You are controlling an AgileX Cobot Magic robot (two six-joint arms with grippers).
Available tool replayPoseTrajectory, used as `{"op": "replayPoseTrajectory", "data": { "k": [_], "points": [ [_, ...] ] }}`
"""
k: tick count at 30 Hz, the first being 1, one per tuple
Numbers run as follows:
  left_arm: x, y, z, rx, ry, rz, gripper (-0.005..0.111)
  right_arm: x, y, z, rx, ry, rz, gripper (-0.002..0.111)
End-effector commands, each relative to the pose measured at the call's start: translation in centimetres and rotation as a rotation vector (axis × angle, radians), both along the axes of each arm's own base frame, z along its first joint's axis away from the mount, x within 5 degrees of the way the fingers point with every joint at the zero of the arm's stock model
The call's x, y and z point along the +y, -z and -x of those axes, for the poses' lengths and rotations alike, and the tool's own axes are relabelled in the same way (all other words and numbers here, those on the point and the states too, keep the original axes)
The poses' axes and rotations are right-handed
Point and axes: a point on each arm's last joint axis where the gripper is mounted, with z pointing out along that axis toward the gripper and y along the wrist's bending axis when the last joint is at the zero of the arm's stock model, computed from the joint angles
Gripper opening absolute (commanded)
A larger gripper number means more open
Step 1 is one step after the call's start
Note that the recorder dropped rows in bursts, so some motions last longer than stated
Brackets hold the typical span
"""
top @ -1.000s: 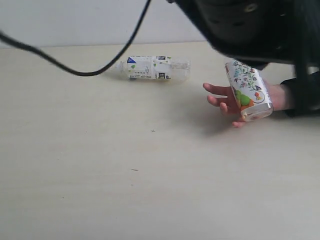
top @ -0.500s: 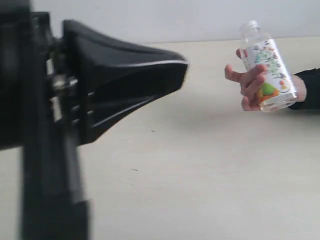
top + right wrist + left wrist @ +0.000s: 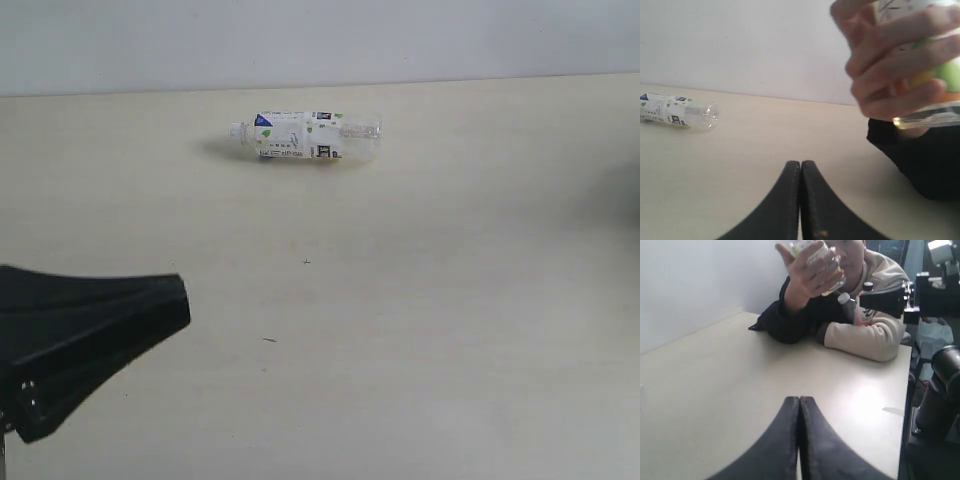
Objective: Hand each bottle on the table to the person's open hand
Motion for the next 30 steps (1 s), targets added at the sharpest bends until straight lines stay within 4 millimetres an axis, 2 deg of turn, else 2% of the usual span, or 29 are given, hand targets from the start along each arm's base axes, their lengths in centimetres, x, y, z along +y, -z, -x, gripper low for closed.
{"op": "replayPoseTrajectory", "data": {
  "k": [1, 5, 9, 11, 16, 30],
  "points": [
    [0.6, 1.9, 0.8, -0.008, 0.025, 0.028, 0.0, 0.1, 0.1, 0.0, -0.002, -0.006, -0.009, 0.0],
    [1.3, 3.4, 1.4, -0.037, 0.03, 0.081, 0.0, 0.1, 0.1, 0.0, -0.002, -0.006, -0.009, 0.0],
    [2.2, 3.2, 0.1, -0.017, -0.146, 0.128, 0.0, 0.1, 0.1, 0.0, -0.002, -0.006, -0.009, 0.0],
    [2.6, 3.8, 0.0, -0.02, -0.18, 0.114, 0.0, 0.1, 0.1, 0.0, -0.002, -0.006, -0.009, 0.0],
    [3.2, 4.6, 0.4, -0.055, -0.185, 0.148, 0.0, 0.1, 0.1, 0.0, -0.002, -0.006, -0.009, 0.0],
    [3.2, 4.5, 0.4, -0.082, -0.183, 0.144, 0.0, 0.1, 0.1, 0.0, -0.002, -0.006, -0.01, 0.0]
  ]
}}
